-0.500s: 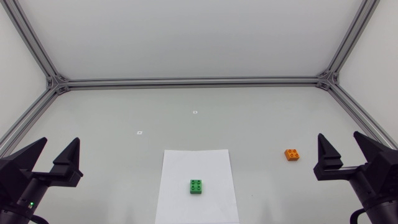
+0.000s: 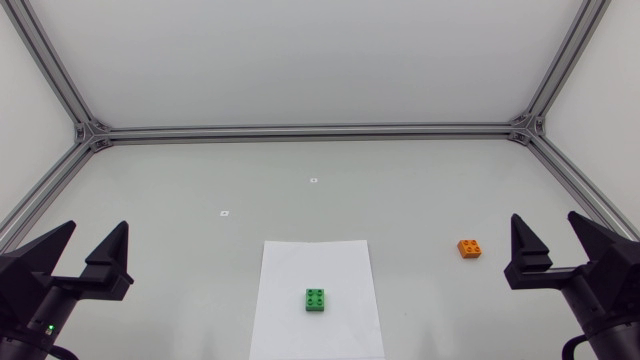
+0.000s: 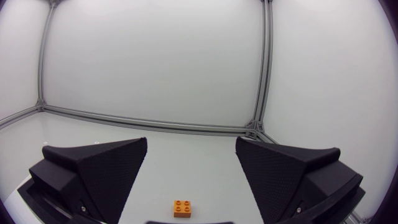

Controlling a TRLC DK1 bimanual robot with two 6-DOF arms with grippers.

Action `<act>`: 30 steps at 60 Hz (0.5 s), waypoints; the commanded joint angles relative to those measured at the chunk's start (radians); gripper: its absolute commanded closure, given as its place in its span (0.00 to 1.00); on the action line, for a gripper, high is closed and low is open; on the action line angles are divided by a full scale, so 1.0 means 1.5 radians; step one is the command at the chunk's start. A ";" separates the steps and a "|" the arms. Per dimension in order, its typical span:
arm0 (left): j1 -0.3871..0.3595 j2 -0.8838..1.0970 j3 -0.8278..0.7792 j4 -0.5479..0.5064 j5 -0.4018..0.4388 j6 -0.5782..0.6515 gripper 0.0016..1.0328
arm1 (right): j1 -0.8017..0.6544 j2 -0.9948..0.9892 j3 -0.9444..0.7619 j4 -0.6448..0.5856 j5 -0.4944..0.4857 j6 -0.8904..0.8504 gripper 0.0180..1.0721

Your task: Pick up the orange 2x2 brick with the right arm and stack it on top of the green 2x2 brick in the center

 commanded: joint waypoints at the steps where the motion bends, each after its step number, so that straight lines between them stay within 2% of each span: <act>1: 0.003 -0.005 -0.027 -0.010 0.003 0.008 0.04 | 0.004 -0.008 -0.001 0.000 -0.002 0.022 0.04; 30: 0.003 -0.005 -0.027 -0.010 0.003 0.008 0.04 | 0.041 0.030 0.155 -0.075 -0.001 0.038 0.04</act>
